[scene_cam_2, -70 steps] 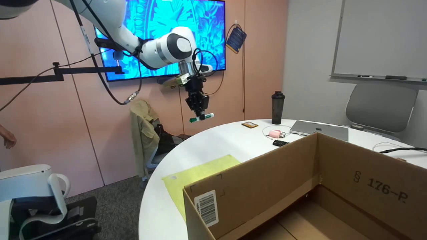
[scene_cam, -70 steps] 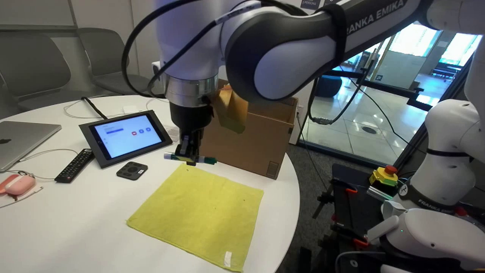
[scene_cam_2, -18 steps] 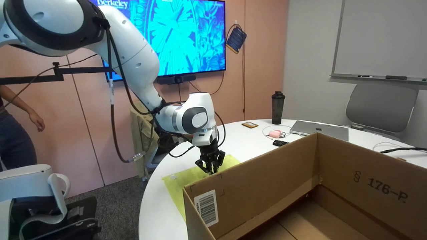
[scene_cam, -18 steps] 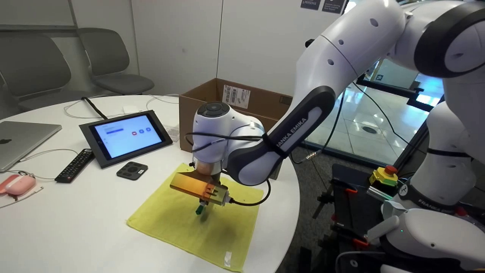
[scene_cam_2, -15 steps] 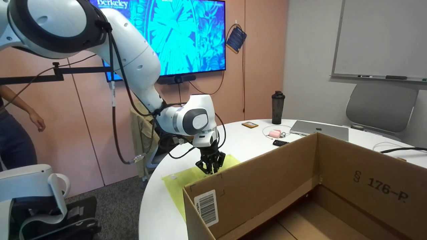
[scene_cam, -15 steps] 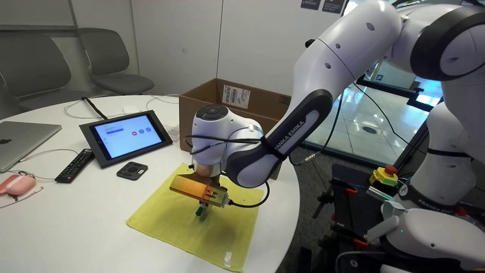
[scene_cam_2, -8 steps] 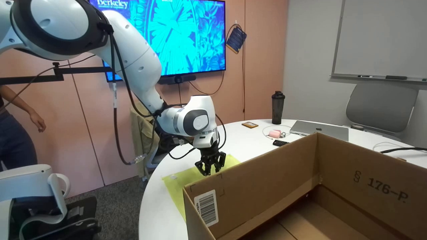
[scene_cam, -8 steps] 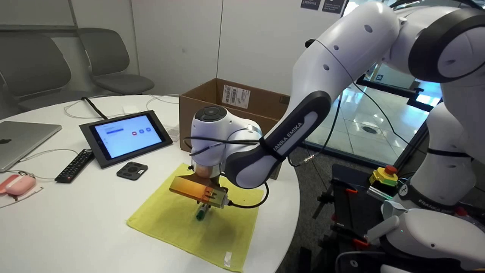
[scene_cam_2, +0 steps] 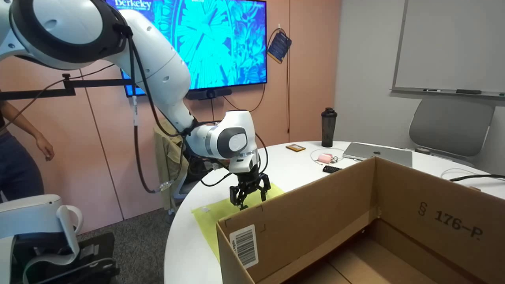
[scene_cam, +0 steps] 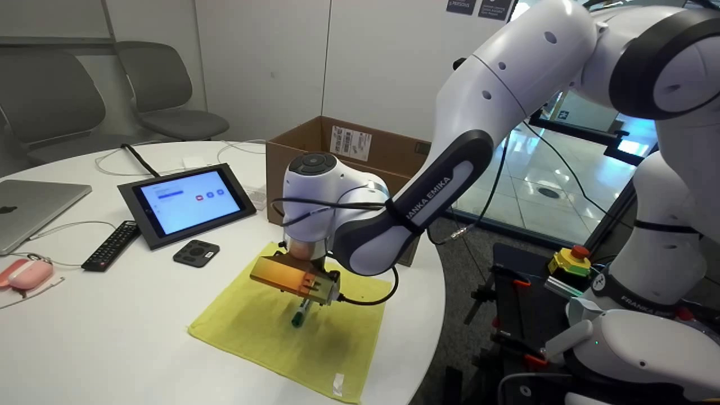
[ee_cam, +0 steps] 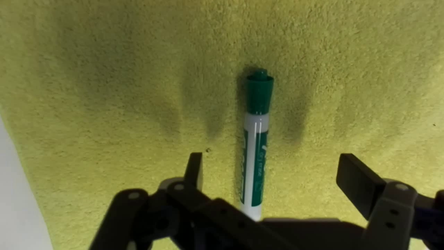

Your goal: Place the green marker on the yellow towel, fold the towel from bottom to top then left to right and right to left, pick up the towel and put it inside the brown box

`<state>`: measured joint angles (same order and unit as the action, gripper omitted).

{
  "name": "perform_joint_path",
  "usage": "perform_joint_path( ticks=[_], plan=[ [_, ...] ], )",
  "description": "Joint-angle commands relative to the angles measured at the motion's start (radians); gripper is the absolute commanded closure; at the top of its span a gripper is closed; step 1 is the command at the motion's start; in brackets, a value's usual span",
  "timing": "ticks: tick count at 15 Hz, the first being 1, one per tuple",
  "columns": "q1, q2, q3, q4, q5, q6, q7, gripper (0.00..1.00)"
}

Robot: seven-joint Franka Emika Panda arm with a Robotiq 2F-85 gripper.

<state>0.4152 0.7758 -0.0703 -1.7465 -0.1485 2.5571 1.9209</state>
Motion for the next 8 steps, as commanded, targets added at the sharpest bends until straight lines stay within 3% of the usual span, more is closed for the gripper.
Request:
perform_joint_path(
  ticks=[1,8],
  plan=[
    [0.002,-0.116,-0.014,-0.107,0.004,-0.003,0.007,0.0],
    [-0.01,-0.321,-0.025,-0.345,-0.026,-0.026,0.022,0.0]
  ],
)
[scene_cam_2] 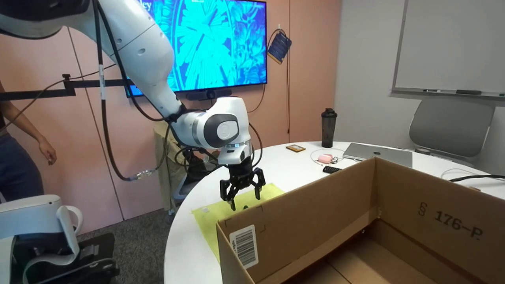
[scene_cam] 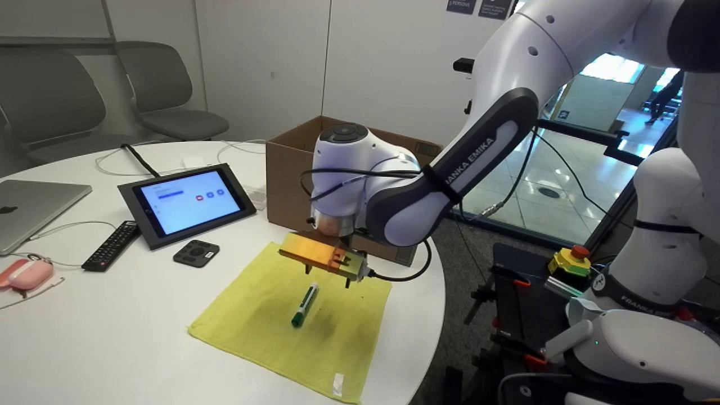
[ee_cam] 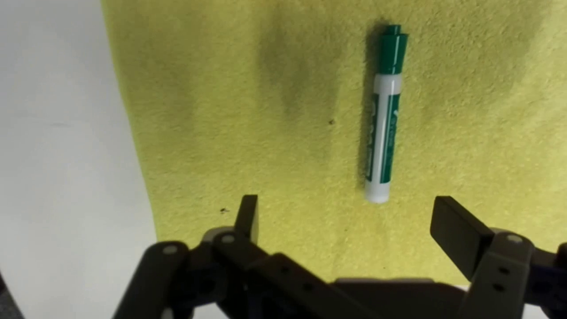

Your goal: Place the green marker on the yellow towel, fold the towel from bottom to top then left to right and right to left, pick up the towel and put it inside the brown box

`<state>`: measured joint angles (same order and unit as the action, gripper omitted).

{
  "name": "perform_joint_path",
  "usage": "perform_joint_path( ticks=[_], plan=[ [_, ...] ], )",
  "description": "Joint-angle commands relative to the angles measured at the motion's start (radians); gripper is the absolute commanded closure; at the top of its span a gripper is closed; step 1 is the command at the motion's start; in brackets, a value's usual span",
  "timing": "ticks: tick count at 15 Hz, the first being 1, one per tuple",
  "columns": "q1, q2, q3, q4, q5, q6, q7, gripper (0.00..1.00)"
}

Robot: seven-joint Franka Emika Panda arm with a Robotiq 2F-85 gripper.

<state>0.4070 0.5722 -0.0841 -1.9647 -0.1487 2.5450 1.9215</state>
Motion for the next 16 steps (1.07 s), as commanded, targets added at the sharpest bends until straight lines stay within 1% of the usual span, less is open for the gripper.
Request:
perform_joint_path(
  ticks=[1,4,7,10,13,16],
  plan=[
    [-0.001,-0.135,-0.017,-0.15,-0.042,-0.022,0.029,0.0],
    [-0.016,-0.167,-0.021,-0.225,-0.077,-0.001,0.039,0.0],
    [-0.037,-0.158,-0.018,-0.275,-0.097,0.021,0.034,0.0],
    [-0.053,-0.129,-0.014,-0.299,-0.101,0.051,0.037,0.0],
    [-0.037,-0.094,-0.018,-0.296,-0.097,0.054,0.074,0.0],
    [-0.036,-0.055,-0.015,-0.286,-0.079,0.07,0.102,0.0]
  ],
)
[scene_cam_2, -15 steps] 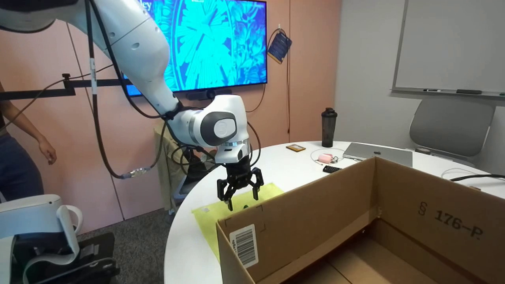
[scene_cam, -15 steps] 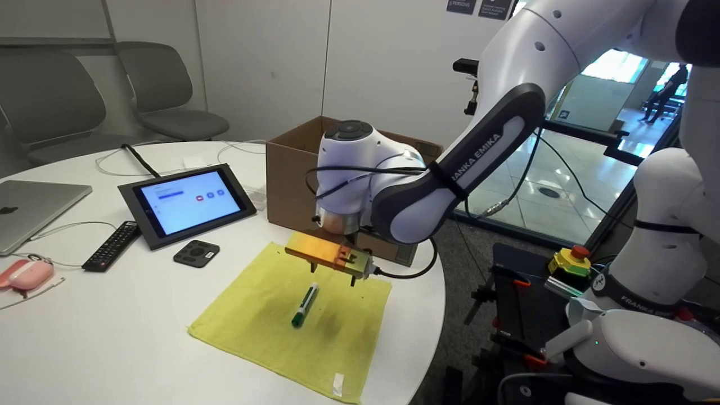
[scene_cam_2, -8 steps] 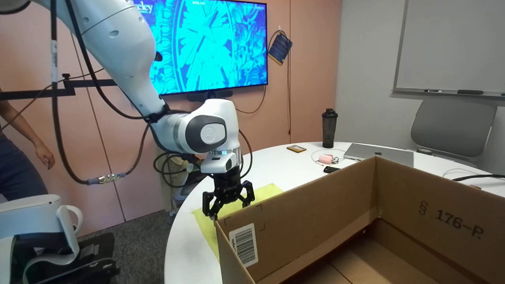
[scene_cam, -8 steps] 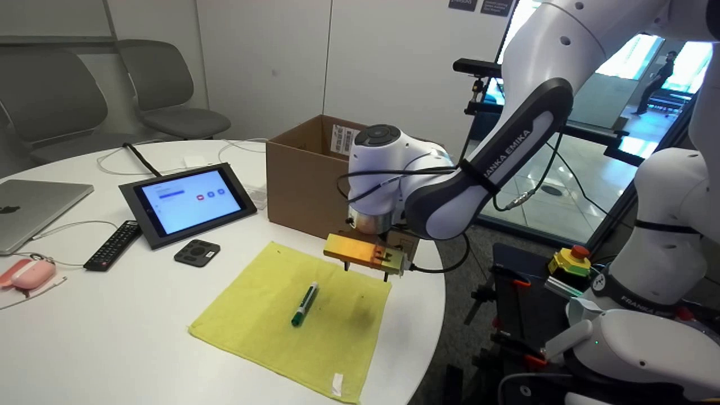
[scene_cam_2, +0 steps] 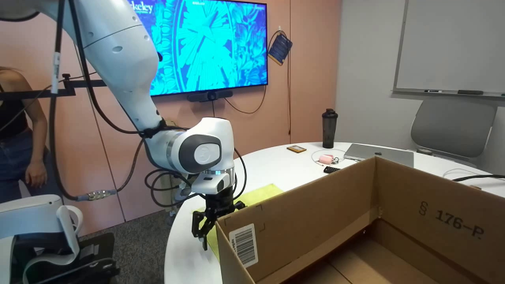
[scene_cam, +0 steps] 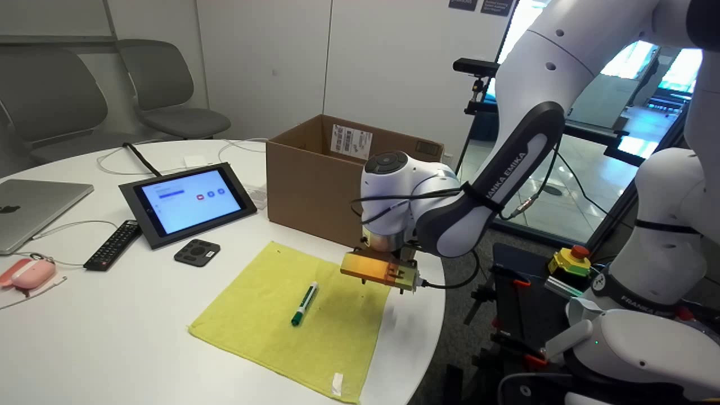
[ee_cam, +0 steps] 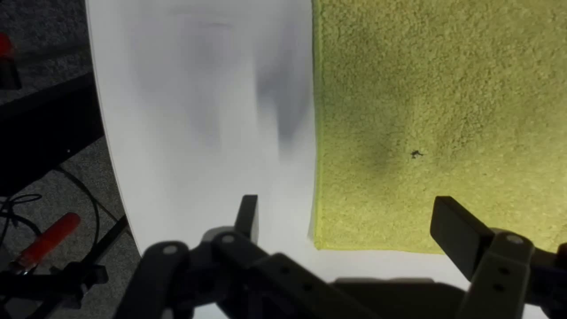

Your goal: Place the green marker on the yellow towel, fold the towel from bottom to top then left to right and right to left, pick up the towel and put it inside the brown box

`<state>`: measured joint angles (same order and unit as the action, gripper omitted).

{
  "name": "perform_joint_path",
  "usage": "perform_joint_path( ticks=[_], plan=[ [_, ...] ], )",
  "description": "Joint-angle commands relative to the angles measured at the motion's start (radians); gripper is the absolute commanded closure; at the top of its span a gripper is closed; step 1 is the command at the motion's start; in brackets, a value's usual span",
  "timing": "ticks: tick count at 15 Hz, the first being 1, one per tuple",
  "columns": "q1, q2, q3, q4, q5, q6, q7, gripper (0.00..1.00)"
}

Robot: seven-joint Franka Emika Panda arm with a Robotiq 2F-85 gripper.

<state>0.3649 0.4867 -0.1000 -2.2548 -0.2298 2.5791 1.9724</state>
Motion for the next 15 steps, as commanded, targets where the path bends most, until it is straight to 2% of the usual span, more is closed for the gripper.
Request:
perform_joint_path(
  ticks=[1,7,15],
  plan=[
    [0.006,0.043,-0.002,0.0,0.002,0.051,0.061,0.0],
    [-0.004,0.107,-0.033,-0.039,0.02,0.167,0.079,0.0],
    [0.0,0.119,-0.076,-0.117,0.071,0.365,0.039,0.0]
  ],
)
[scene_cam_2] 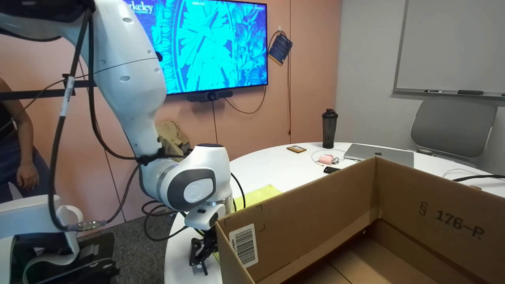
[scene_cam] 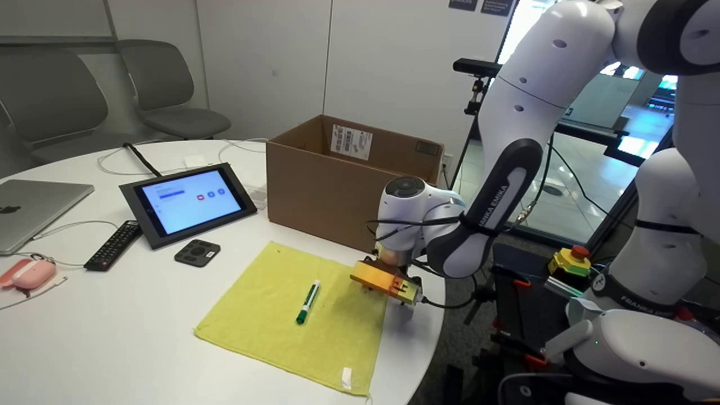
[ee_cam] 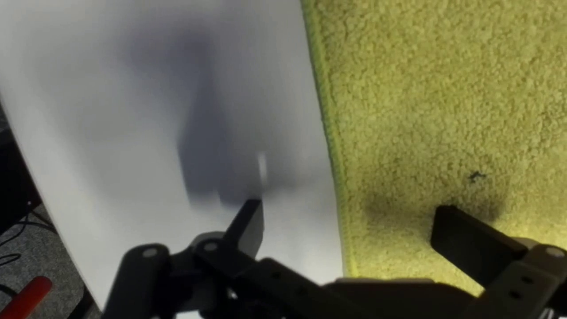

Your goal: Place the green marker on the yellow towel, fold the towel from bottom to top then left to right and right to left, pick up the towel and put it inside the brown box

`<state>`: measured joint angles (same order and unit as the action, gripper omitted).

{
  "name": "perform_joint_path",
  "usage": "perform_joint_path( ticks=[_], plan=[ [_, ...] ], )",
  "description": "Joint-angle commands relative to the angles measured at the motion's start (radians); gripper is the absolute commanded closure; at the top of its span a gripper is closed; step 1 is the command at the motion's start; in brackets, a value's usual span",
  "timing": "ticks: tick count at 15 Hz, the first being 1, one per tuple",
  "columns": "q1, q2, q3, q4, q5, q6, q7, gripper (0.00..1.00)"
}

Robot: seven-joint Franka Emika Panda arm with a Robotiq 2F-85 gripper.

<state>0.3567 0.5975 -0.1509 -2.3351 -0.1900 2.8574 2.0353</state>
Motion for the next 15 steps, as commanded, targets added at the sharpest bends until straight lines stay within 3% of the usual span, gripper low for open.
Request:
perform_joint_path(
  ticks=[1,3,11,13,15],
  plan=[
    [0.01,0.011,-0.027,-0.042,0.04,0.101,-0.029,0.0],
    [0.012,0.014,-0.028,-0.05,0.058,0.123,-0.041,0.11],
    [0.024,0.017,-0.031,-0.063,0.119,0.171,-0.103,0.77],
    [0.029,0.015,-0.034,-0.065,0.129,0.174,-0.115,0.9],
    [0.031,0.011,-0.032,-0.065,0.138,0.173,-0.131,0.96]
  ],
)
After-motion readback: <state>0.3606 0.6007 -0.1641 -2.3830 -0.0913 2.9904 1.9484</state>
